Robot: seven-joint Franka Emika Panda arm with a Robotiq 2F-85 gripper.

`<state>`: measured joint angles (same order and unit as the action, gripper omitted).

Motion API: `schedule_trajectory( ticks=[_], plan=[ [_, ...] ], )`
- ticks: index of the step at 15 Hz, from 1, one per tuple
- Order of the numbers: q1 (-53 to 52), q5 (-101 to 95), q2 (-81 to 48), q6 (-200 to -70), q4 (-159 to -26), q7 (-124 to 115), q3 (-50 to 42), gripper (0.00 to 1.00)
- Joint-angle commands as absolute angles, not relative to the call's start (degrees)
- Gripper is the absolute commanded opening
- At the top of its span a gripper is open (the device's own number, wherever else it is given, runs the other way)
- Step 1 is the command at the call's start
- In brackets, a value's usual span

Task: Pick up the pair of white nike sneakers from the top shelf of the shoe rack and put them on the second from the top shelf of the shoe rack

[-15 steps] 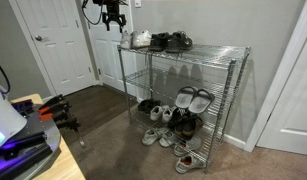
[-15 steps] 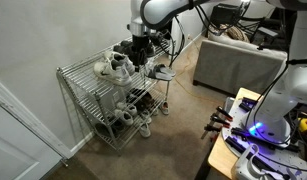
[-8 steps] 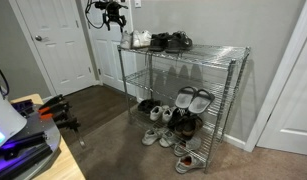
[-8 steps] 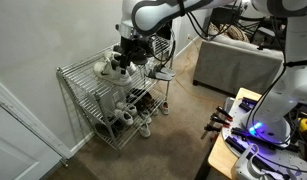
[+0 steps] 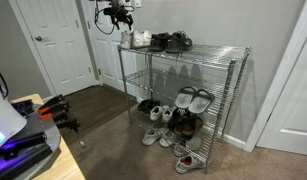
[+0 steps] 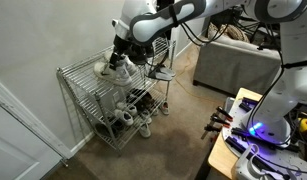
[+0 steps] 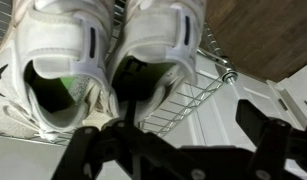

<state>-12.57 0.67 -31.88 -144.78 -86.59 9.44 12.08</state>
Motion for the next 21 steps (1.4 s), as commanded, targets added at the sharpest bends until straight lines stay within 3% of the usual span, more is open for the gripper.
schedule_trajectory(
  ticks=[1,11,12,21],
  plan=[
    [-13.6,-2.7,-35.0,-148.1,-84.1,8.1,9.4,1.00],
    [-12.7,-2.4,-39.3,-149.6,-82.0,4.9,6.0,1.00],
    [-12.6,-2.4,-39.3,-149.3,-82.0,5.3,6.0,0.78],
    [-12.0,-1.5,-39.0,-146.3,-82.3,6.2,6.9,0.20]
  ],
)
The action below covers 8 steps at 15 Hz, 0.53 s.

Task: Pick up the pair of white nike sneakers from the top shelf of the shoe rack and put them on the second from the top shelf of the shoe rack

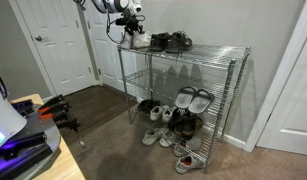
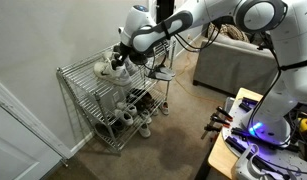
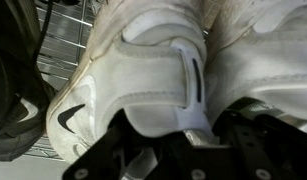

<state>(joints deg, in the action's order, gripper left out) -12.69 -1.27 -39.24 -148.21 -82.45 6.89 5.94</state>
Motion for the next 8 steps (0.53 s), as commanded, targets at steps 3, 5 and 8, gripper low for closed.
schedule_trajectory(
  ticks=[3,5,8],
  plan=[
    [-11.6,-1.2,-38.4,-145.6,-82.9,6.7,7.3,0.06],
    [-11.3,-0.7,-36.9,-141.8,-83.4,7.4,8.1,0.03],
    [-12.1,-2.1,-32.7,-135.8,-84.8,6.6,7.5,0.05]
  ],
)
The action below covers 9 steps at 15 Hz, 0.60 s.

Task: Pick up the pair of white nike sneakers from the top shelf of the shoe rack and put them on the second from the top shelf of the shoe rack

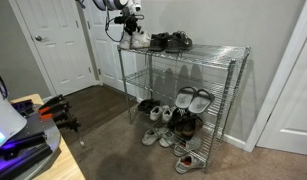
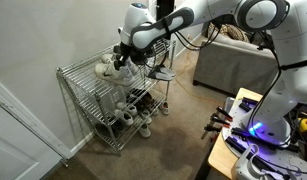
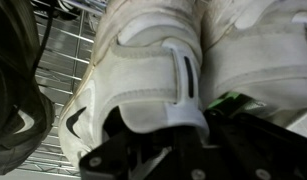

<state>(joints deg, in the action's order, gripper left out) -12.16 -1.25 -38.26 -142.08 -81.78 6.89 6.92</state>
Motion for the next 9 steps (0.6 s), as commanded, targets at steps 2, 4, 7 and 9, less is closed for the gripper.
schedule_trajectory(
  ticks=[2,4,7,9],
  plan=[
    [-11.9,-1.9,-29.9,-131.0,-85.2,7.9,8.2,0.06],
    [-11.9,-1.8,-27.7,-126.1,-85.0,8.5,8.8,0.06],
    [-12.1,-2.0,-26.0,-119.9,-83.9,8.4,9.0,0.06],
    [-12.2,-2.6,-25.0,-116.3,-83.8,8.1,8.7,0.06]
  ],
)
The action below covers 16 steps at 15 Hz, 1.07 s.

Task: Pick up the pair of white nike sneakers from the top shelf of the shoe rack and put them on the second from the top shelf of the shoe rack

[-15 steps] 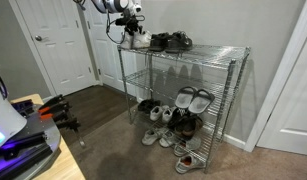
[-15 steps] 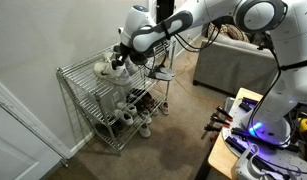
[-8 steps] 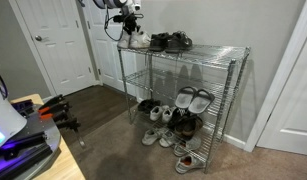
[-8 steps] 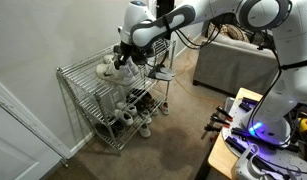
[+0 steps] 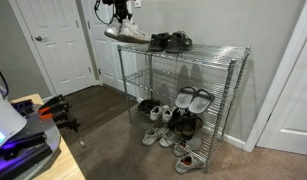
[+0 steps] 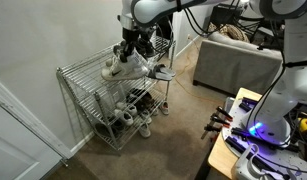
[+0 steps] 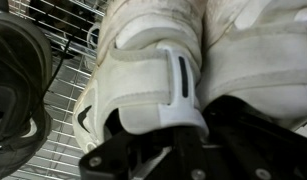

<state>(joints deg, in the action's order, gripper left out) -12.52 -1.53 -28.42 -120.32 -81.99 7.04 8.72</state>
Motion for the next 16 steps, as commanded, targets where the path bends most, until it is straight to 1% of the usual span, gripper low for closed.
schedule_trajectory(
  ticks=[1,3,10,16],
  plan=[
    [-12.3,-3.1,-24.4,-114.4,-84.1,7.7,8.4,0.06],
    [-12.2,-4.7,-22.9,-110.0,-84.9,6.9,7.7,0.06],
    [-12.1,-15.1,-17.3,-87.7,-86.3,4.4,4.1,0.06],
    [-10.4,-18.9,-17.5,-78.0,-87.5,5.4,3.5,0.06]
  ],
)
